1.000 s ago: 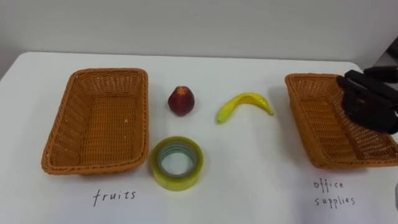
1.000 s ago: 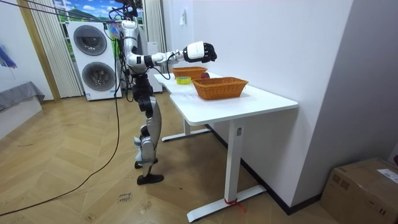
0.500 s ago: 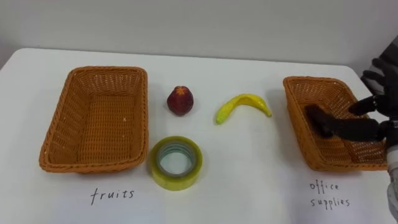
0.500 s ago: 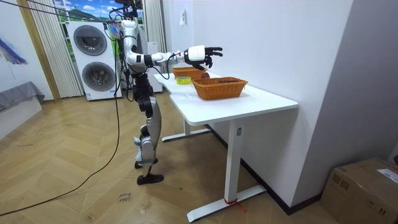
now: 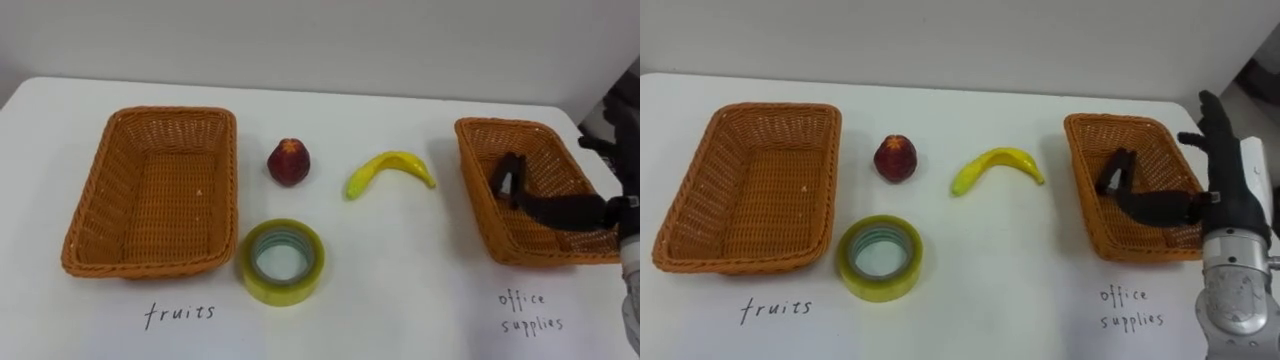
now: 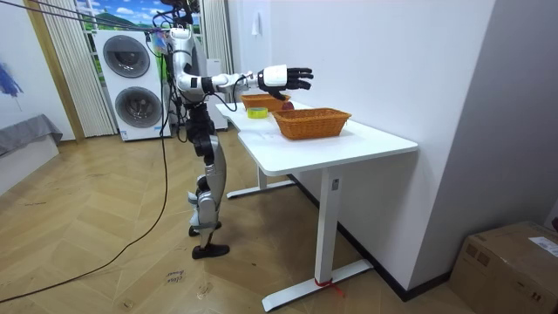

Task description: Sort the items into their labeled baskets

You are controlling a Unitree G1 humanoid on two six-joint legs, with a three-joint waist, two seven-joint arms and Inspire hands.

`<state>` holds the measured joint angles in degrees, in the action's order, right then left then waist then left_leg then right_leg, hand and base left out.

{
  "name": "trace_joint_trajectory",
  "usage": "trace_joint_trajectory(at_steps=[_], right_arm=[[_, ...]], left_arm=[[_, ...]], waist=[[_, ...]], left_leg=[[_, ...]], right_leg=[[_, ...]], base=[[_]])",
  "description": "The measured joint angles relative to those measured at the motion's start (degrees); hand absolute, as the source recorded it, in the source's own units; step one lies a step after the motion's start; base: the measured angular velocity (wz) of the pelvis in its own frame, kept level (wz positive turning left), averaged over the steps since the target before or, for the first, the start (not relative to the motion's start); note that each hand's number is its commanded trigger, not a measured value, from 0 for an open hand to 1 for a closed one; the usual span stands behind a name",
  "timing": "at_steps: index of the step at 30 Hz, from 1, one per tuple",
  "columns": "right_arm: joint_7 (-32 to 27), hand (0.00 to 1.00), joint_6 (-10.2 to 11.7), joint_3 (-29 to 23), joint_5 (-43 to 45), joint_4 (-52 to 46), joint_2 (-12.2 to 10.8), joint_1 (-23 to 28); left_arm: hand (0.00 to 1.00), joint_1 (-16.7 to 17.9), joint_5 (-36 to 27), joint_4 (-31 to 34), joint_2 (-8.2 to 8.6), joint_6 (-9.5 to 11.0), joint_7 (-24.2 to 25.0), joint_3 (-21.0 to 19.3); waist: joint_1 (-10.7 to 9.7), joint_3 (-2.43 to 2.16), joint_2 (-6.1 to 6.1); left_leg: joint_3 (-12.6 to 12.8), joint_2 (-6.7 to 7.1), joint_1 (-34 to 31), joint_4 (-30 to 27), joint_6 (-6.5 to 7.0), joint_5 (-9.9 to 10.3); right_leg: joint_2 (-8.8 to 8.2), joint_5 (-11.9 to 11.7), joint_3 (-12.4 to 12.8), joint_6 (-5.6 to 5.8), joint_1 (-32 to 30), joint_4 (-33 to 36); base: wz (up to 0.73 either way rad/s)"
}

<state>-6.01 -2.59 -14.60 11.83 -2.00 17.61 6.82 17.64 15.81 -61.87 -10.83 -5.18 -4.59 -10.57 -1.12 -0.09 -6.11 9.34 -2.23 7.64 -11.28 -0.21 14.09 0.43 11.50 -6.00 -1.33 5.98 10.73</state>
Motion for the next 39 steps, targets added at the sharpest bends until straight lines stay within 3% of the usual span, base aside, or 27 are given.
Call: trace_joint_trajectory(at_steps=[8, 13, 21, 28, 39], right_arm=[[-0.05, 0.00, 0.00, 0.00, 0.06, 0.00, 0.00, 0.00], [-0.08, 0.00, 0.00, -0.01, 0.06, 0.00, 0.01, 0.00], [-0.07, 0.00, 0.00, 0.00, 0.11, -0.02, 0.37, -0.01], [-0.07, 0.00, 0.02, 0.57, 2.83, -0.99, 0.37, -0.15], [-0.08, 0.00, 0.03, 2.29, 4.65, -3.51, 0.36, -0.23]], left_arm=[[0.00, -0.40, 0.05, 0.09, 0.00, -0.30, 0.08, -0.21], [0.00, -0.40, 0.05, 0.66, 0.00, -0.30, 0.07, -0.22], [0.00, -0.32, 0.00, 1.52, 0.00, -0.27, 0.04, -0.16], [0.00, -0.61, 0.01, 1.68, -0.04, -0.15, -0.26, 0.79], [0.00, -1.78, -0.07, 1.05, -0.03, 0.16, -0.78, 0.93]], waist=[[0.00, -0.37, 1.25], [0.00, -0.14, 1.83], [0.06, 0.34, 1.02], [0.10, 0.19, 0.60], [0.69, 0.39, 0.73]], left_leg=[[-0.02, 0.01, 0.18, 0.05, 0.00, 0.00], [0.00, 0.00, 0.29, 0.05, -0.01, -0.01], [0.07, 0.10, 0.11, 0.22, 0.00, 0.00], [0.15, 0.06, 0.09, 0.43, 0.00, -0.01], [0.17, 0.04, -0.07, 0.33, 0.00, -0.01]], right_leg=[[-0.01, -0.02, 0.06, -0.02, 0.11, 0.17], [-0.17, -0.02, 0.05, -0.02, 0.11, 0.41], [0.01, 0.01, 0.36, 0.00, -0.08, 0.55], [0.05, 0.00, 0.43, 0.00, -0.06, 0.91], [-0.18, 0.01, -0.14, 0.00, -0.11, 1.01]], base=[[0.00], [0.00], [0.00], [0.00], [0.00]])
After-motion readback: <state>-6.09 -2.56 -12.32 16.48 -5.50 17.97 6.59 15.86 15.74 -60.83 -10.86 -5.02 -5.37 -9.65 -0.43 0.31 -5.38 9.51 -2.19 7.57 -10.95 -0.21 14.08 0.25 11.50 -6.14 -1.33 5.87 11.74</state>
